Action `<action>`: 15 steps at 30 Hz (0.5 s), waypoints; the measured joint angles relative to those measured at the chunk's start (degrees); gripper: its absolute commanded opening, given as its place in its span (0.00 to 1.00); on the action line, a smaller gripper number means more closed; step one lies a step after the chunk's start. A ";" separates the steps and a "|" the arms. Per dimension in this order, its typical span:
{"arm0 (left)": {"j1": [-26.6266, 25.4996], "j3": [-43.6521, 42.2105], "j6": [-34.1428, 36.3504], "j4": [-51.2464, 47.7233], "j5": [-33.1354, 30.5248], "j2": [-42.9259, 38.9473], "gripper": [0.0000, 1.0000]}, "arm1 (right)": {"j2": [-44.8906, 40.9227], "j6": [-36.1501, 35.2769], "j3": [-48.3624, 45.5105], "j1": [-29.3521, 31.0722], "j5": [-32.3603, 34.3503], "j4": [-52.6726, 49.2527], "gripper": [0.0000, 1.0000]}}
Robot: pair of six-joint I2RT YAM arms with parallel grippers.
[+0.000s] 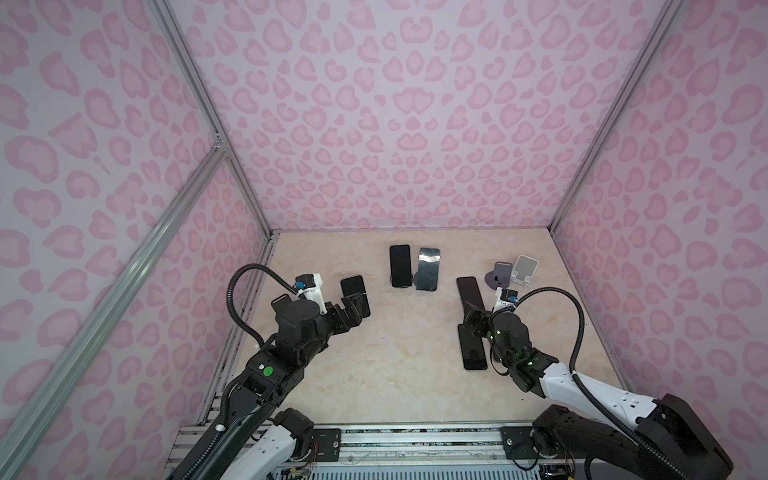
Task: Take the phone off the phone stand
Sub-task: 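Open and raise the left gripper, swing it toward the phone on the white stand, then lower the left gripper over the top edge of the phone on the white stand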
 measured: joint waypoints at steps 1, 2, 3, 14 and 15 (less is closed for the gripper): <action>-2.43 1.11 0.00 -0.74 -2.86 1.66 0.97 | -0.33 0.39 0.00 0.00 0.00 -0.07 0.96; -4.02 2.16 -0.02 -1.79 -5.22 2.97 0.97 | -0.57 0.52 0.00 0.00 0.00 -0.07 0.97; -5.77 3.67 -0.26 -3.28 -7.89 4.92 0.98 | -0.87 0.52 0.00 0.00 0.00 -0.07 0.98; -8.57 17.90 -4.74 -16.33 -23.06 24.72 0.98 | -1.60 0.44 -0.85 -0.02 0.00 0.04 0.98; -8.57 18.40 -4.74 -16.61 -23.41 25.59 0.98 | -1.55 0.28 -0.83 -0.02 0.00 0.04 0.98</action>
